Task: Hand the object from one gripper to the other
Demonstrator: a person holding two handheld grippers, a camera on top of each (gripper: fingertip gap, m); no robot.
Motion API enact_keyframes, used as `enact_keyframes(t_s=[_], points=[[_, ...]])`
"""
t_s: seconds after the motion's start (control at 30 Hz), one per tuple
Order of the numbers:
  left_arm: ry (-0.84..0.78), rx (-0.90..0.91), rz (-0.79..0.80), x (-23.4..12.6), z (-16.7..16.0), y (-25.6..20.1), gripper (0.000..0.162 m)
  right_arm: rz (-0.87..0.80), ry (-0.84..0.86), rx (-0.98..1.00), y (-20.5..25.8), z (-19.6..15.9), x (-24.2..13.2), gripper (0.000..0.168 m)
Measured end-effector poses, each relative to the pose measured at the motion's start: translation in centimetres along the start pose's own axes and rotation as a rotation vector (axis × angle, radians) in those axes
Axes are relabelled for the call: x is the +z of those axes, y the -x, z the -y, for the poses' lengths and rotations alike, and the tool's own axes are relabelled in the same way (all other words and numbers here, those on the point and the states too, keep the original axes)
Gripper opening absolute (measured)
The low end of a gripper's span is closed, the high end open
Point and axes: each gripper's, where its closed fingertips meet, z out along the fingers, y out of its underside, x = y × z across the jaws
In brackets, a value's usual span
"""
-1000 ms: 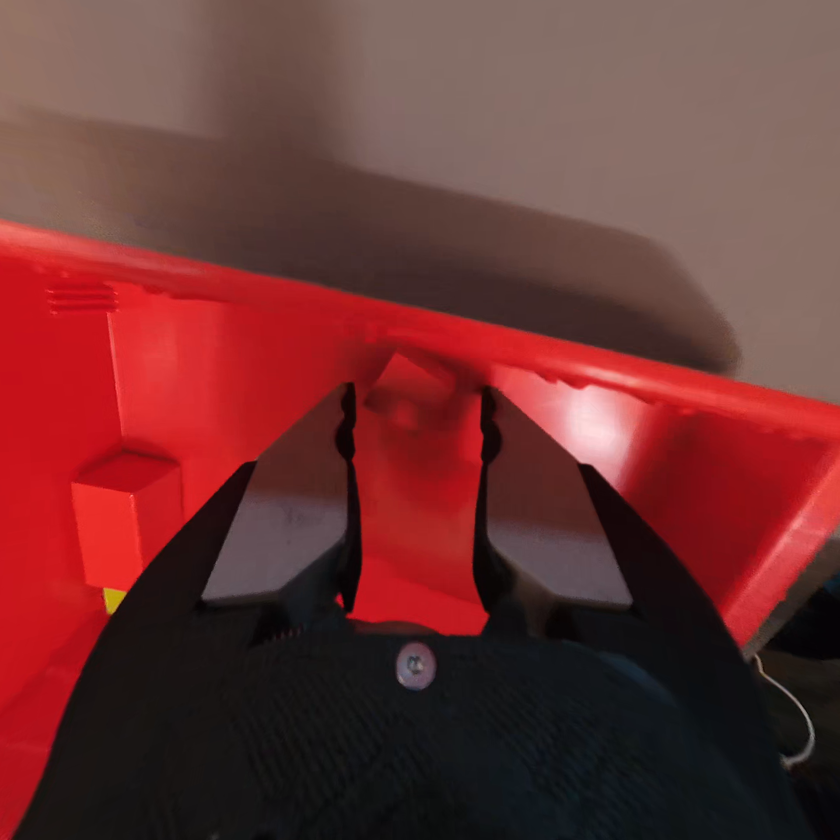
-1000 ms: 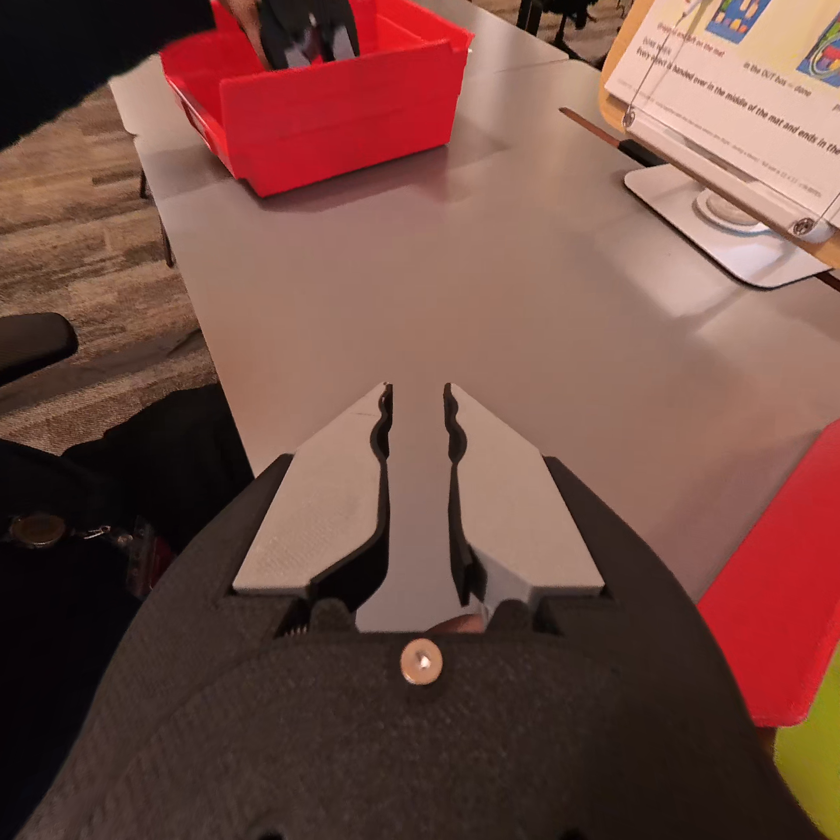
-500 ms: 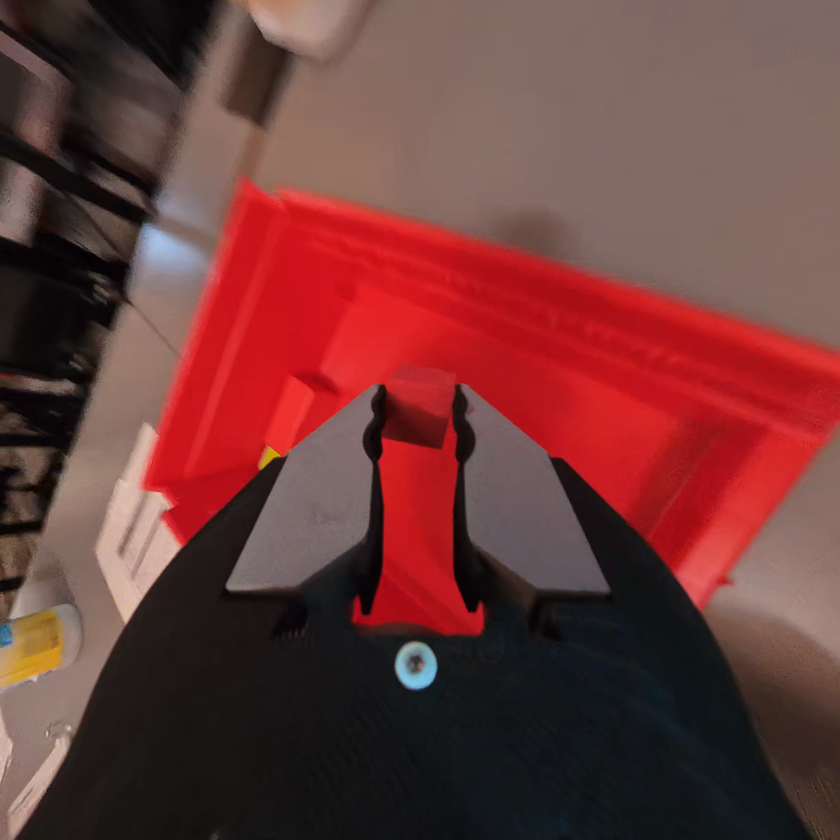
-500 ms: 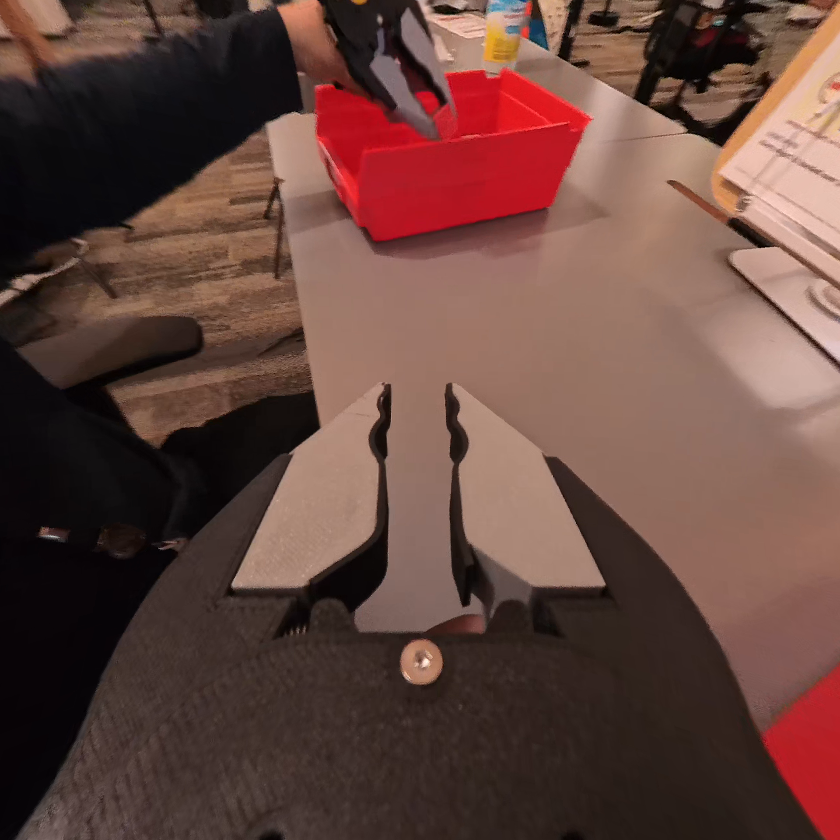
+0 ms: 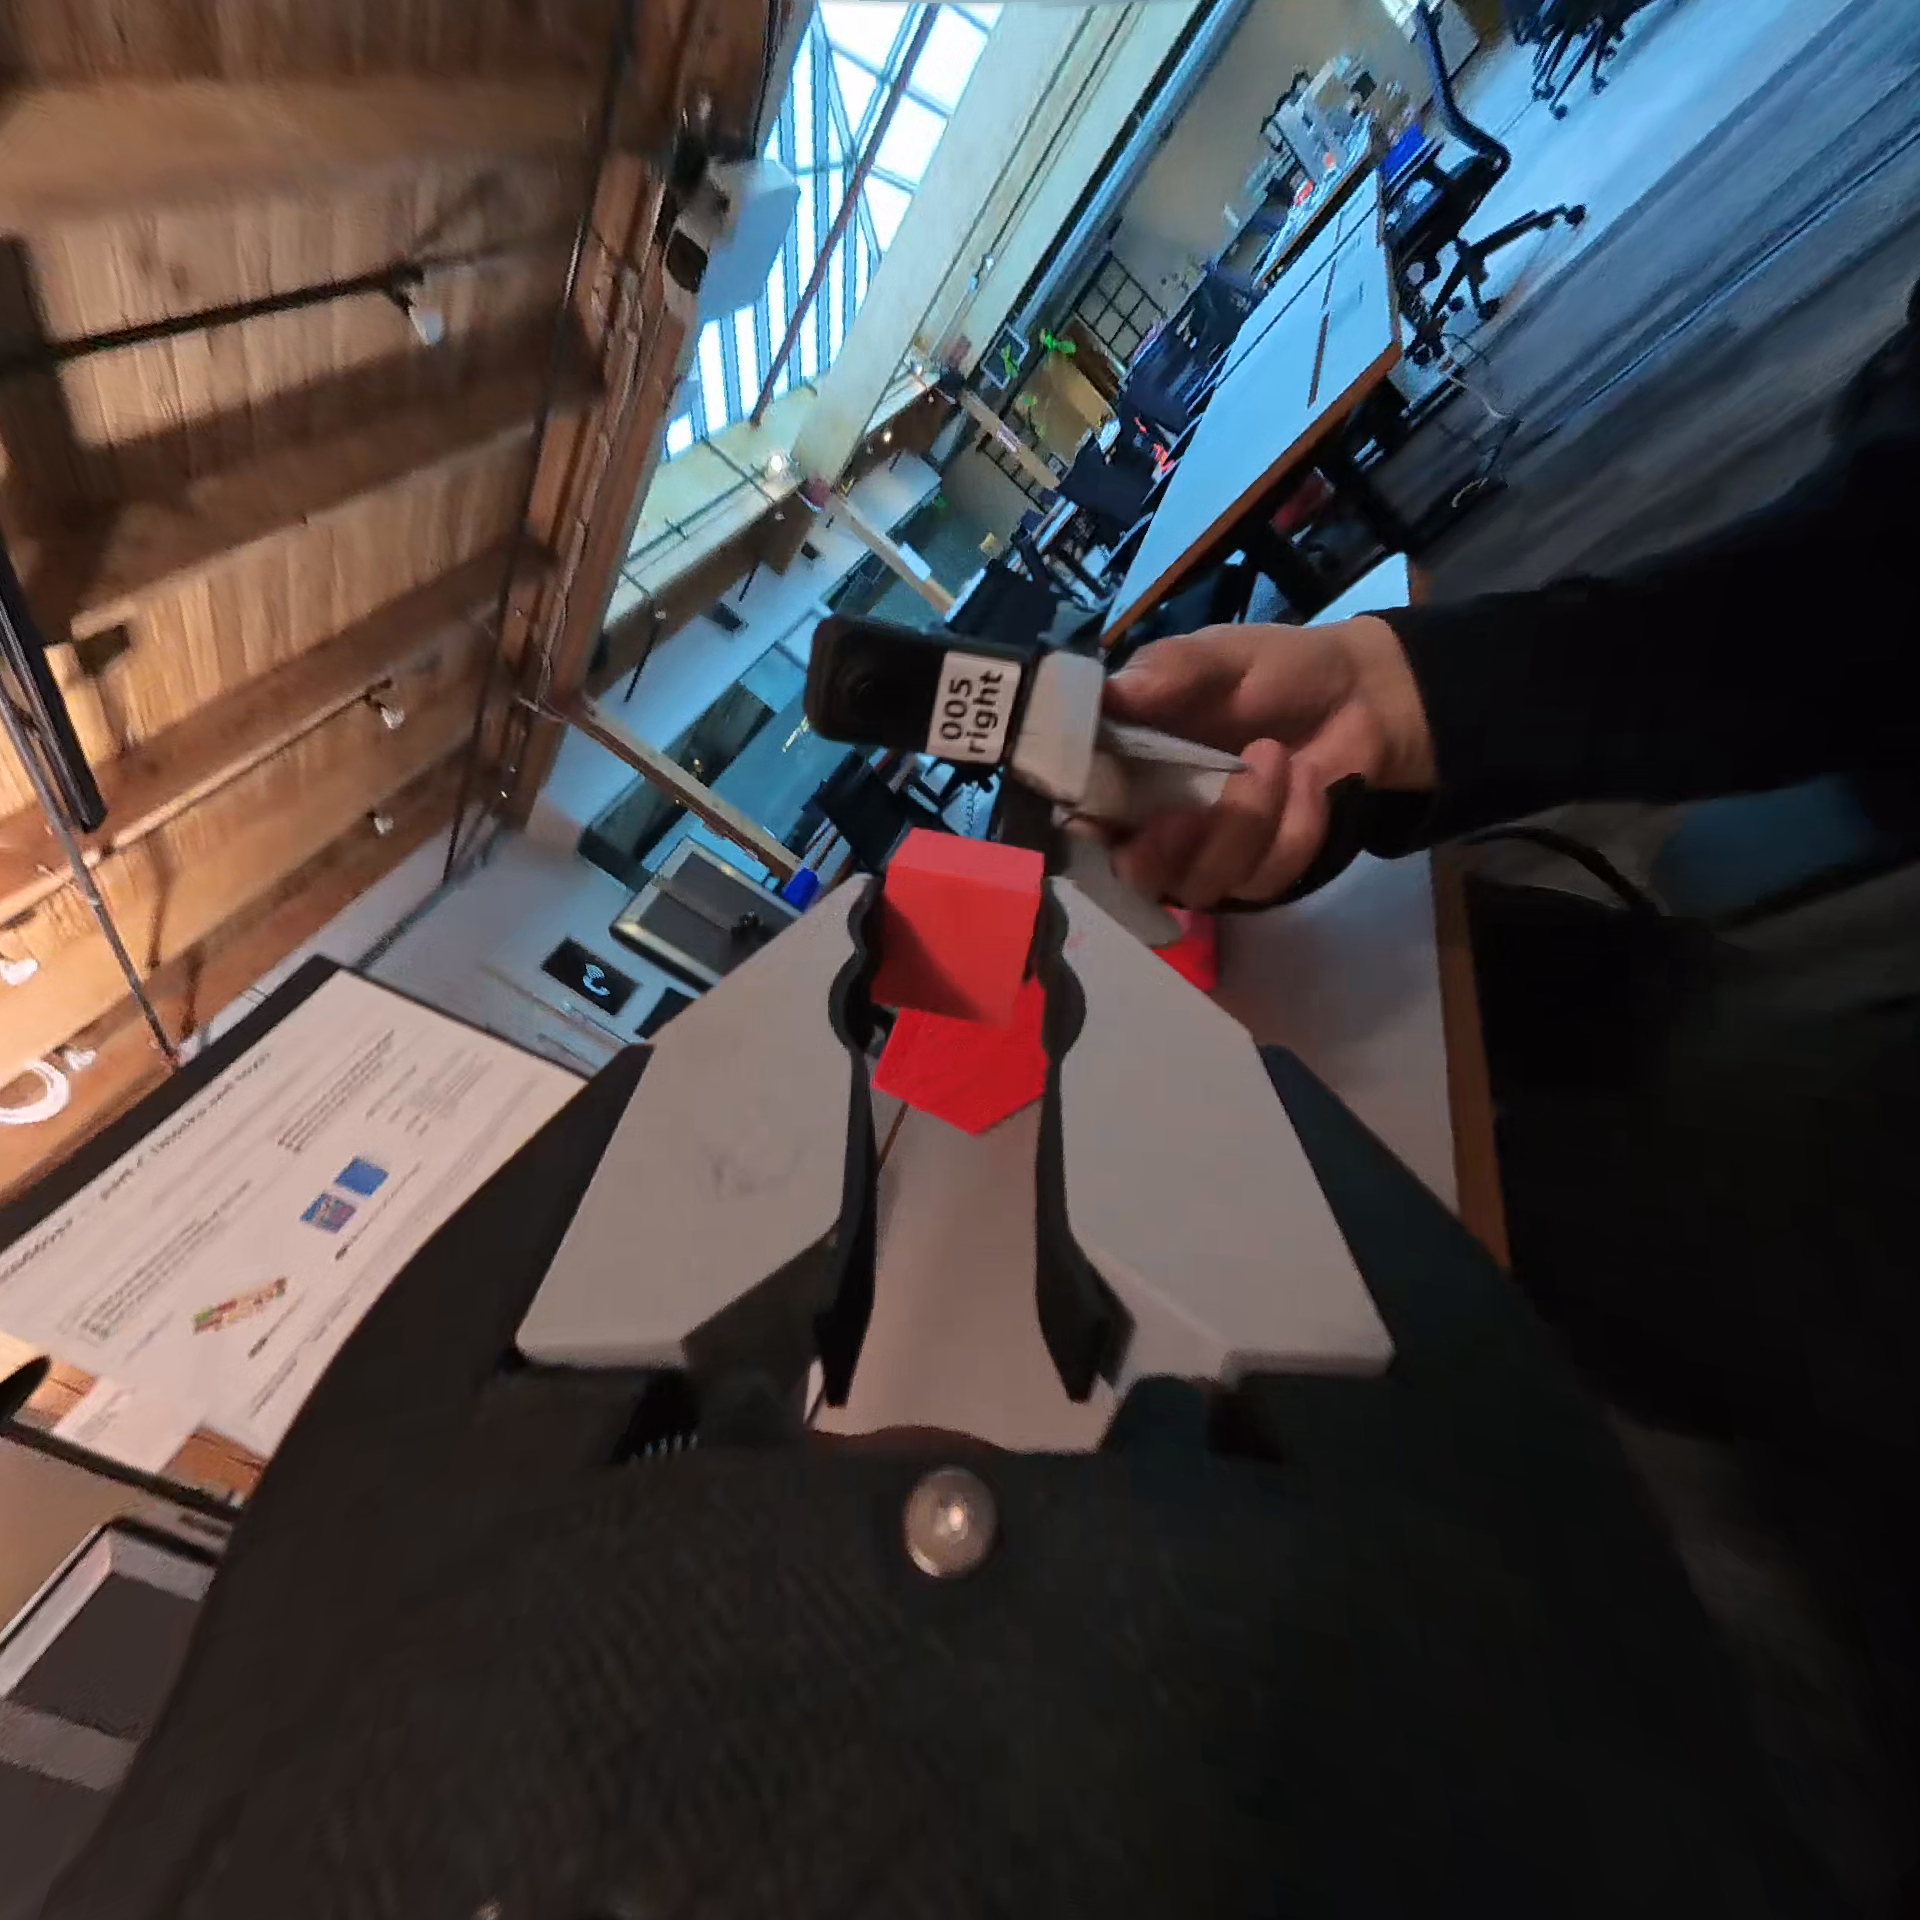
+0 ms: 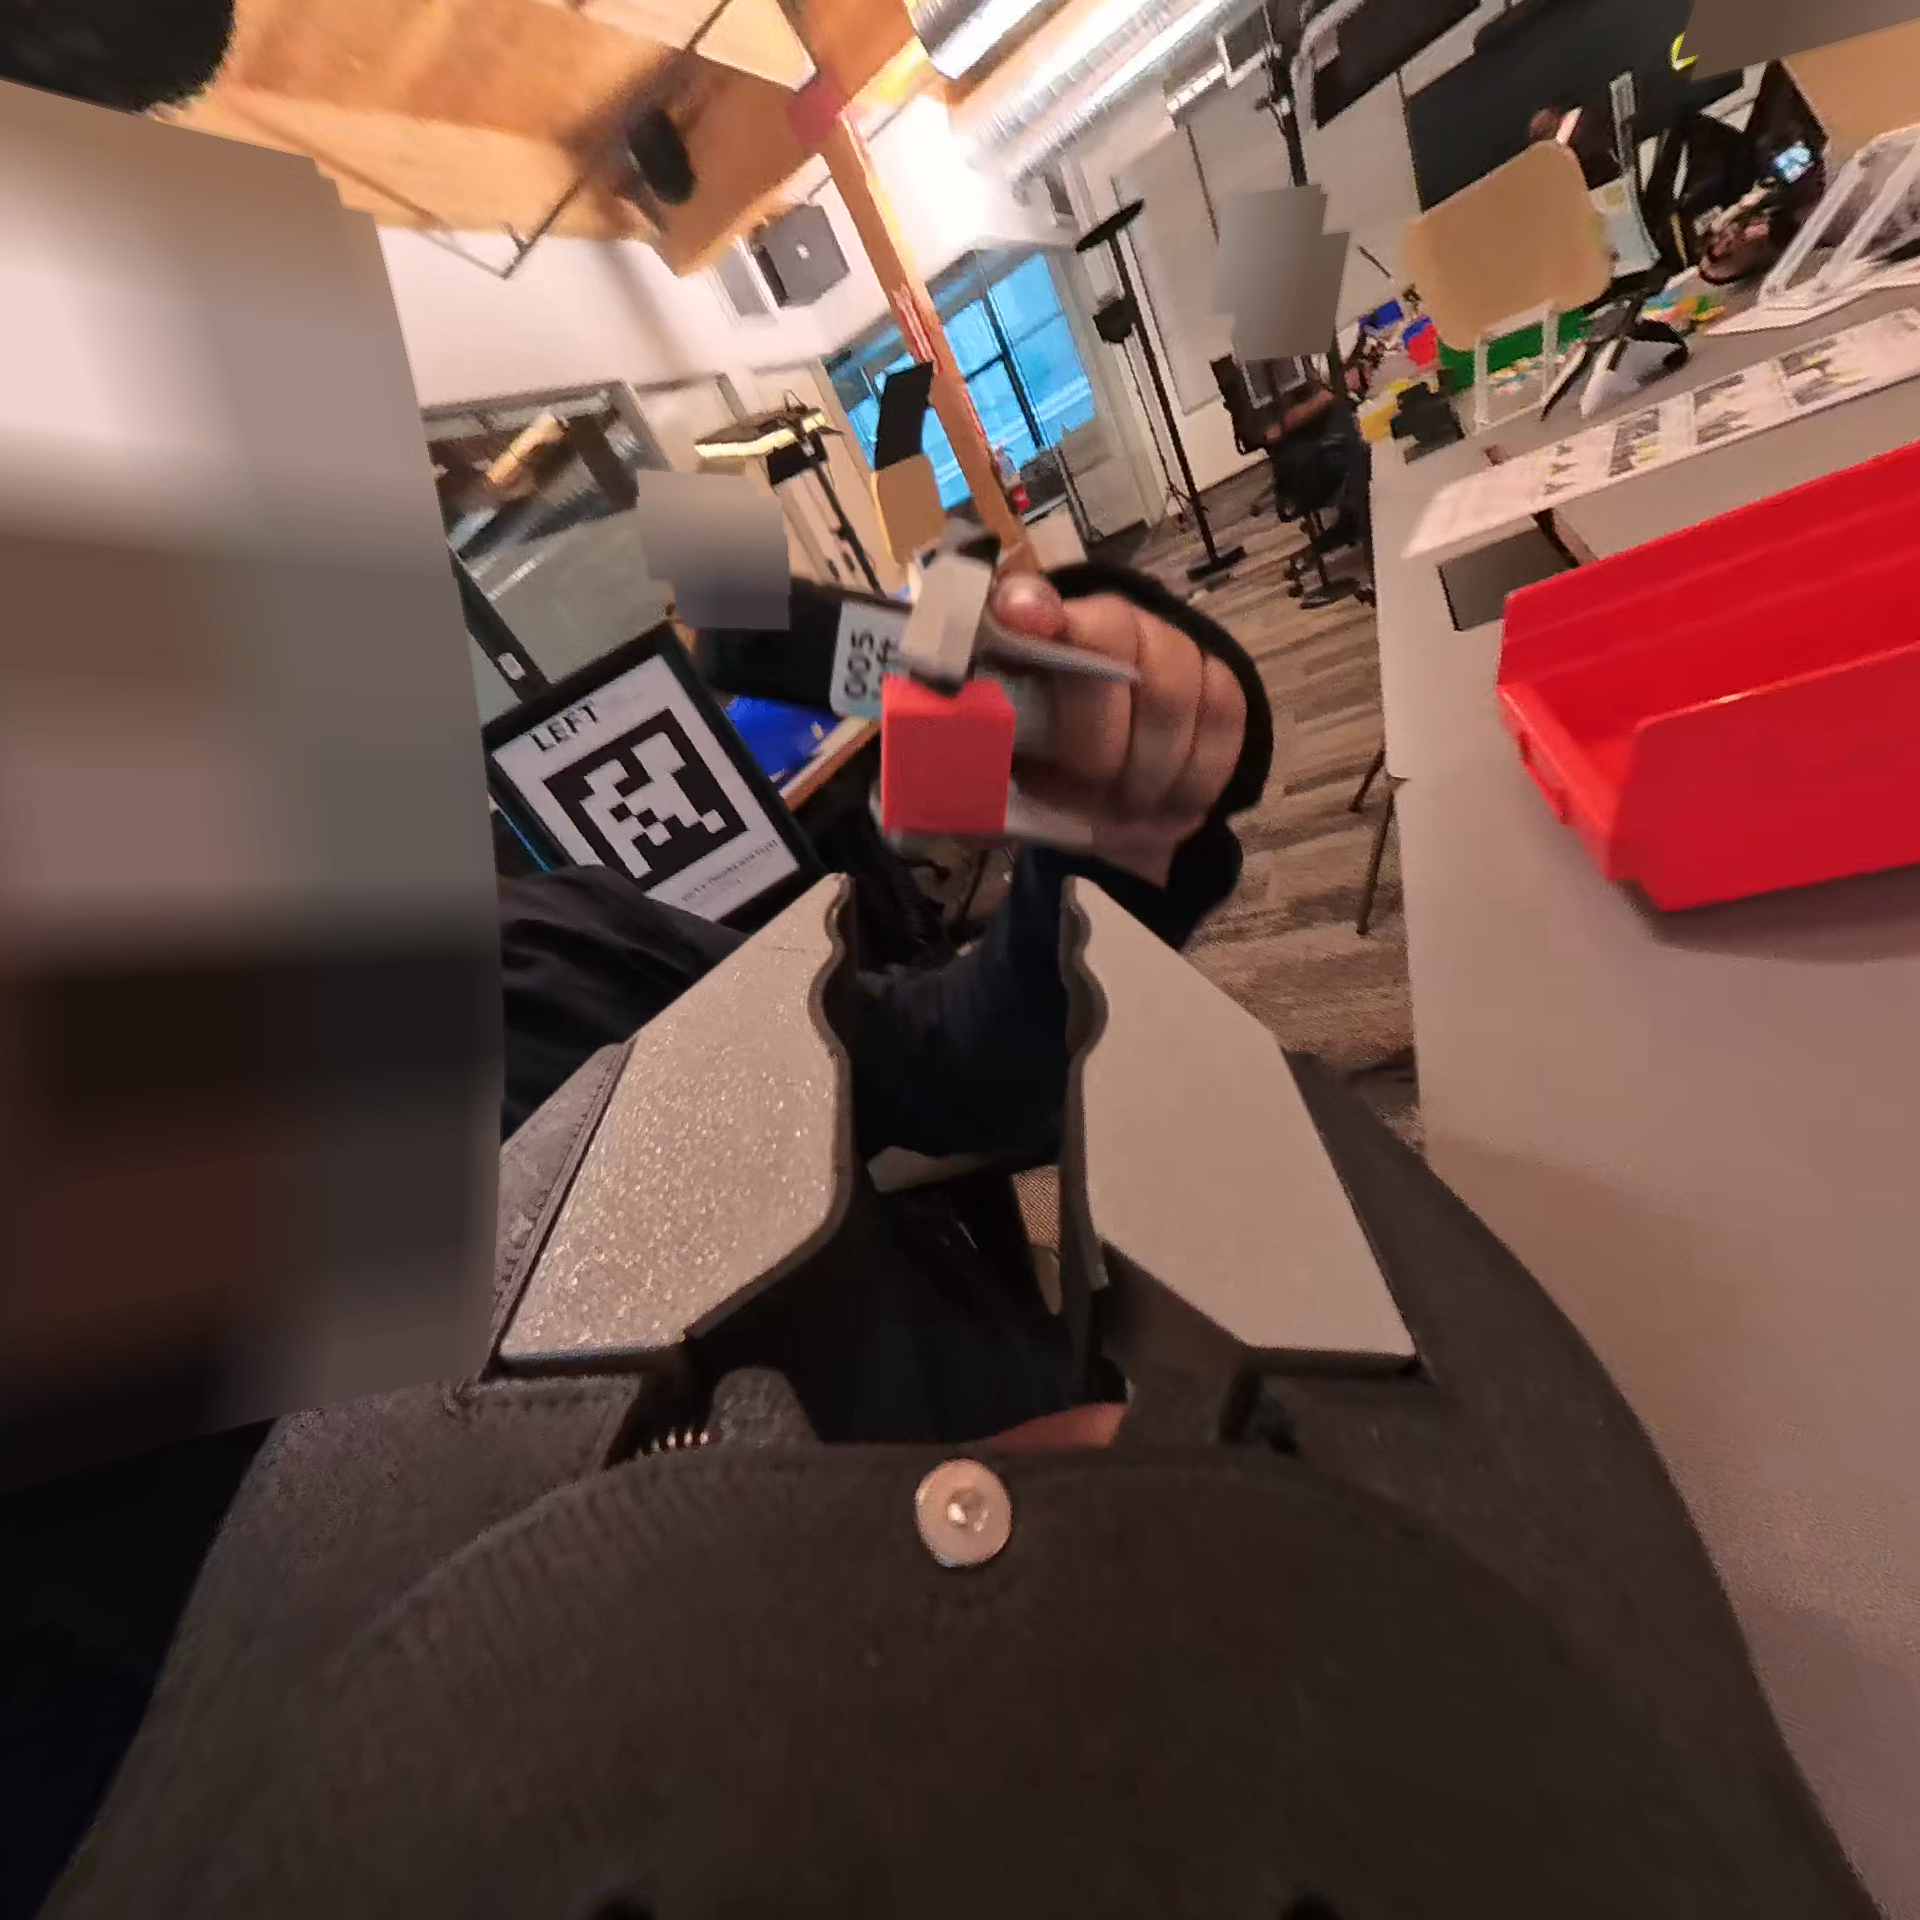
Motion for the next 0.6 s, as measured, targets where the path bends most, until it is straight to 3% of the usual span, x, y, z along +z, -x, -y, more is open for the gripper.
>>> enact_keyframes(t_s=[0.13,0.23,0.43,0.6], points=[[-0.01,0.021,-0.006,1.6,0.7,-2.2,0.027,0.025,0.007,-0.008,1.8,-0.6,0.4,0.038],[0.02,0.035,-0.007,2.3,0.3,-2.7,0.027,-0.048,0.031,-0.048,1.2,-1.3,0.8,0.027],[0.037,-0.074,-0.007,2.2,-1.2,-2.6,0.029,-0.132,0.025,-0.074,-0.3,-1.3,0.5,0.025],[0.04,-0.227,-0.072,2.6,-3.0,-3.1,0.048,-0.19,0.018,-0.06,-2.2,-1.3,-0.4,0.025]])
